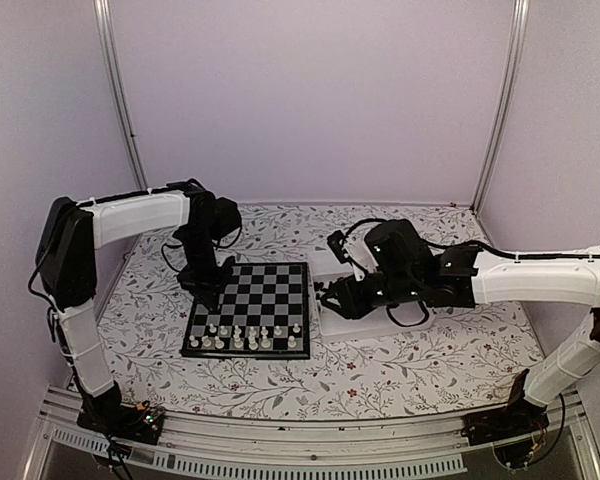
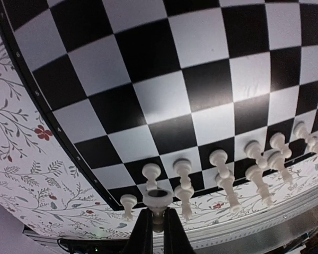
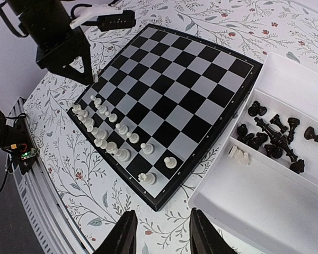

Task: Set up the chess pieces on the board
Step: Place the chess piece on the chessboard, then pick up the chess piece from the chessboard, then place the chess piece on the chessboard.

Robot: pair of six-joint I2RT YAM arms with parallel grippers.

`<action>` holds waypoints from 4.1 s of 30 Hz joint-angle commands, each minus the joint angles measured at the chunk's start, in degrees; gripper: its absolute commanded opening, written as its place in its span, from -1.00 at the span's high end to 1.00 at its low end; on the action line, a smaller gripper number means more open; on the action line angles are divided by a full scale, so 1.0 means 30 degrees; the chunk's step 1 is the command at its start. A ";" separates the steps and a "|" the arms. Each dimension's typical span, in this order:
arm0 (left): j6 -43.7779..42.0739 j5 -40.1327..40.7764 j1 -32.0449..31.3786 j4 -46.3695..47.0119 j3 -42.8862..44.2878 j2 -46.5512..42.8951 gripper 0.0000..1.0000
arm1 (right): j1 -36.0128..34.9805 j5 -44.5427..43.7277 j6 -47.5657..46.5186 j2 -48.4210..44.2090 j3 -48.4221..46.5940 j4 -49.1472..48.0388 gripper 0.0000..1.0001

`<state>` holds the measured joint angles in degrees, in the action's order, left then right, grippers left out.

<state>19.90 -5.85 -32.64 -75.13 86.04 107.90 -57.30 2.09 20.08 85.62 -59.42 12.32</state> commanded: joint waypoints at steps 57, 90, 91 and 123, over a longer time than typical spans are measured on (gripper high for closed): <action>-0.1414 0.2847 0.1154 0.2453 0.4248 0.4188 0.40 | 0.0366 -0.1245 -0.0012 -0.0778 0.0068 0.0934 0.28; -0.0933 0.2106 0.1139 0.1964 0.0002 0.0076 0.90 | 0.0379 -0.0425 -0.0266 0.0184 -0.0646 0.0994 0.28; -0.0897 0.1760 0.1153 0.1802 -0.0683 -0.0497 0.89 | 0.0364 -0.0219 -0.0315 0.0288 -0.0731 0.0978 0.28; -0.0509 0.1186 0.1153 0.4216 -0.5974 -0.1465 0.85 | 0.0408 0.0420 -0.0861 0.1927 -0.1976 0.0787 0.28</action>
<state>18.48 -3.40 -28.77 -63.57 66.89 102.19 -56.53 3.68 18.09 91.20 -64.42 15.25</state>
